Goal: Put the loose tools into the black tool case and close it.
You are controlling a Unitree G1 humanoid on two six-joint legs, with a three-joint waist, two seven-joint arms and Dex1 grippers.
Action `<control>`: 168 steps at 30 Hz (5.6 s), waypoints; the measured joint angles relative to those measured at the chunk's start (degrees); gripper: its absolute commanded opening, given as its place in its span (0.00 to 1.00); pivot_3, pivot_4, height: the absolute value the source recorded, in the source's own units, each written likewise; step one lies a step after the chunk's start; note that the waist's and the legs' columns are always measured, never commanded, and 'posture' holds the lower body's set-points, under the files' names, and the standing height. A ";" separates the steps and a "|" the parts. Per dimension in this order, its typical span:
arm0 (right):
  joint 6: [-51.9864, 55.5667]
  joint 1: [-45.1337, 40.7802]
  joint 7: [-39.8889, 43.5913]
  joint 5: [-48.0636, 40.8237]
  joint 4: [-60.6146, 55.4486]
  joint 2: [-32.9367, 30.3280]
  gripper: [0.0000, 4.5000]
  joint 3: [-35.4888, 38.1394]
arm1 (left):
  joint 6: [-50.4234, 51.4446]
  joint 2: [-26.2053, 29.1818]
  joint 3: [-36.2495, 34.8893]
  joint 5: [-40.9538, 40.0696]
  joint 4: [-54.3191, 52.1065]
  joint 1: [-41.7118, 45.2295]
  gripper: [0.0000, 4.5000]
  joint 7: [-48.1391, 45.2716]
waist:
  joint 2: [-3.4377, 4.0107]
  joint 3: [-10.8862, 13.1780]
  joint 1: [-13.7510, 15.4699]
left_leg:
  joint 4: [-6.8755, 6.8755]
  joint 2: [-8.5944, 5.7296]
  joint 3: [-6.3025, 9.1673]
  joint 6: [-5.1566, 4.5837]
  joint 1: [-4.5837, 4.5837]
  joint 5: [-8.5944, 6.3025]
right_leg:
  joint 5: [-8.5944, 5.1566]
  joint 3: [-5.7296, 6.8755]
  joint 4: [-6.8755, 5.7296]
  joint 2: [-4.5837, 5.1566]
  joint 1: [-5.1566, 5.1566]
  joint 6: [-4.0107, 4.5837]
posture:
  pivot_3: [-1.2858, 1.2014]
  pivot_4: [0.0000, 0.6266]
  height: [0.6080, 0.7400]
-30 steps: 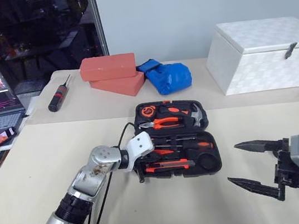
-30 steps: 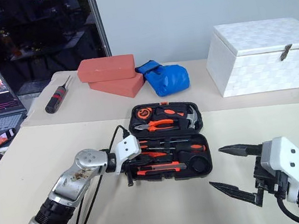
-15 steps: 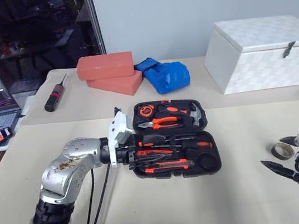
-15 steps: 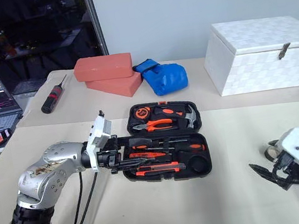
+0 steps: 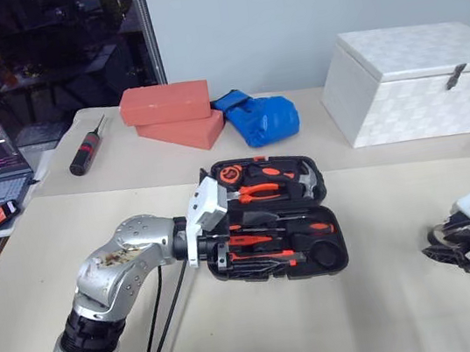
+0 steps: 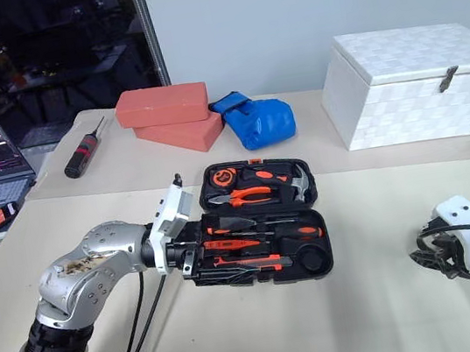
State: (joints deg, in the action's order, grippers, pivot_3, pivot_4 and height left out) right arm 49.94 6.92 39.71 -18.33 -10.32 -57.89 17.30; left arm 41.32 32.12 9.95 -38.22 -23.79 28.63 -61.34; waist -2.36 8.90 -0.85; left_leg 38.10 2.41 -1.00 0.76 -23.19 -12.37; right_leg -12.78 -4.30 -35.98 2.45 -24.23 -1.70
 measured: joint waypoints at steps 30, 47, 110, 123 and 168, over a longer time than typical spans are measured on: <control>9.51 -24.47 8.32 -9.33 -32.69 -4.03 0.00 -28.37 | -5.76 10.75 -13.77 -2.64 -8.42 -24.51 1.00 -0.17 | -0.13 0.33 0.26 | -0.04 0.11 0.00 0.03 -0.25 -0.07 | -0.13 0.16 0.11 0.10 -0.25 0.02 | 0.52 0.24 1.00; 3.87 -29.42 14.86 -3.52 -22.42 -3.39 0.72 -35.31 | -5.79 10.46 -13.59 -2.78 -9.14 -22.46 1.00 5.13 | -0.14 0.34 0.17 | -0.22 0.15 0.02 -0.05 -0.04 -0.13 | -0.14 0.22 -0.01 0.02 -0.16 -0.19 | 0.52 0.24 1.00; -27.45 -48.70 -4.77 8.68 26.97 28.08 0.00 -16.41 | -31.39 -8.74 -11.04 26.85 49.40 14.33 0.00 21.47 | 0.10 0.79 -1.40 | -0.35 -0.44 0.83 0.02 -1.59 0.13 | 0.96 0.23 -0.19 0.20 -1.43 -0.20 | 0.52 0.24 1.00; -26.96 -20.39 -1.69 6.64 -9.82 21.95 0.08 -13.23 | -29.01 2.83 -11.12 24.66 27.00 -2.56 0.45 11.41 | 0.28 0.82 -1.67 | -0.22 -0.35 0.65 0.04 0.09 0.10 | 0.47 0.22 -0.12 0.07 -0.02 -0.38 | 0.52 0.24 1.00; -20.83 -45.11 -8.94 17.15 22.89 36.07 0.00 -33.24 | 7.56 16.57 -15.44 -1.63 1.00 -4.83 0.01 8.46 | -0.42 1.30 -1.91 | -0.23 -0.33 0.84 0.08 -0.11 0.39 | 0.24 0.20 -1.04 -0.14 -0.64 0.02 | 0.52 0.24 1.00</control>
State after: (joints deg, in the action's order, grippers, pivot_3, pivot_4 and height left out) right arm 29.12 -38.19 30.77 -1.17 12.57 -21.83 -15.94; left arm 48.87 48.68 -5.49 -39.85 -22.78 23.80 -52.88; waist -2.78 10.20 -2.76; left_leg 37.87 2.08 -0.16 0.83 -23.31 -11.99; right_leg -12.54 -4.10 -37.02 2.31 -24.87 -1.68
